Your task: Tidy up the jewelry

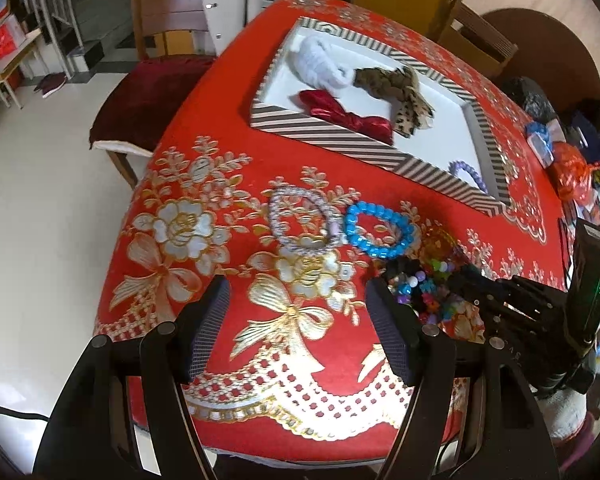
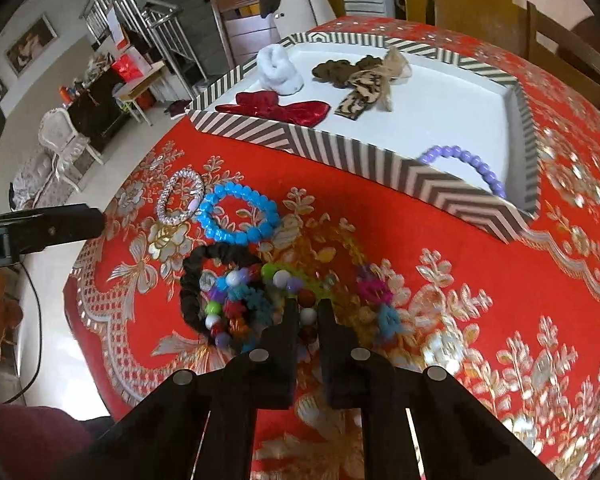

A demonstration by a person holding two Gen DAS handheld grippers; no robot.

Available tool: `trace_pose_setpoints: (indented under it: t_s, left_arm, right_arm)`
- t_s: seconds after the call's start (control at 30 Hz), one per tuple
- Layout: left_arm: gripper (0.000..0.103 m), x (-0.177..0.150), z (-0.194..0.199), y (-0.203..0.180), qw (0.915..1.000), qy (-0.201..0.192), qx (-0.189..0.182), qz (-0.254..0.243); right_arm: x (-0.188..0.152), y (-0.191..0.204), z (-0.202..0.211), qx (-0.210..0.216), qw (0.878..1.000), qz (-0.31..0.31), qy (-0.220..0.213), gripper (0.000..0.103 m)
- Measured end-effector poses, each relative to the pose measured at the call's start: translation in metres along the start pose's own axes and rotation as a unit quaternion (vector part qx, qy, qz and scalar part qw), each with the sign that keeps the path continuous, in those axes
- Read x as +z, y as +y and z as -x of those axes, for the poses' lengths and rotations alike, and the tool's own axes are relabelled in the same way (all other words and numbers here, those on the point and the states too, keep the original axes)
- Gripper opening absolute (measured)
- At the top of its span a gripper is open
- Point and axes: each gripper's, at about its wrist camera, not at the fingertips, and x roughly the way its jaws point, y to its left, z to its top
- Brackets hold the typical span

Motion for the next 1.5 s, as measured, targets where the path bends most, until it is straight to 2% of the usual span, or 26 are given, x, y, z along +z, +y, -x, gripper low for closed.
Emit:
trace_pose_setpoints:
  t_s: [0.23, 0.5, 0.6, 0.63, 0.67, 0.7, 0.77, 0.83, 0.9, 1.2, 1.5]
  left_arm:
    - [0.070, -0.004, -0.013, -0.032, 0.9984, 0.013, -0.010, -0.055]
    - [0.070, -0.009, -0.039, -0.067, 0.9937, 0.031, -0.013, -0.107]
    - [0.069, -0.010, -0.052, -0.073, 0.9928, 0.040, -0.014, -0.112]
    - [0.067, -0.010, -0.054, -0.074, 0.9926, 0.041, -0.019, -0.113]
    - [0.053, -0.011, -0.056, -0.075, 0.9926, 0.041, -0.022, -0.112]
    - [0.032, -0.012, -0.060, -0.074, 0.9925, 0.047, -0.021, -0.111]
    - [0.014, -0.012, -0.065, -0.074, 0.9919, 0.060, -0.018, -0.111]
    - [0.009, -0.011, -0.065, -0.071, 0.9927, 0.061, -0.022, -0.101]
    - [0.005, -0.008, -0.056, -0.068, 0.9934, 0.050, -0.025, -0.100]
    - [0.003, 0.006, -0.009, -0.069, 0.9926, 0.005, -0.060, -0.106]
    - [0.003, 0.026, 0.026, -0.080, 0.9897, -0.037, -0.067, -0.121]
  right_arm:
    - [-0.022, -0.017, 0.052, 0.005, 0.997, -0.056, -0.046, 0.009]
    - [-0.046, -0.044, 0.071, -0.014, 0.993, -0.107, -0.048, 0.009]
    - [-0.053, -0.052, 0.079, -0.015, 0.991, -0.123, -0.053, 0.009]
    - [-0.054, -0.054, 0.081, -0.013, 0.990, -0.126, -0.056, 0.009]
    - [-0.054, -0.055, 0.085, -0.010, 0.990, -0.129, -0.060, 0.009]
    - [-0.054, -0.055, 0.088, -0.009, 0.990, -0.130, -0.063, 0.009]
    - [-0.052, -0.053, 0.097, -0.009, 0.989, -0.126, -0.074, 0.009]
    - [-0.048, -0.051, 0.104, -0.008, 0.989, -0.122, -0.082, 0.009]
    - [-0.042, -0.049, 0.114, -0.007, 0.988, -0.117, -0.096, 0.009]
    - [-0.026, -0.045, 0.141, -0.007, 0.986, -0.101, -0.130, 0.009]
    - [-0.005, -0.044, 0.151, -0.003, 0.985, -0.091, -0.150, 0.009]
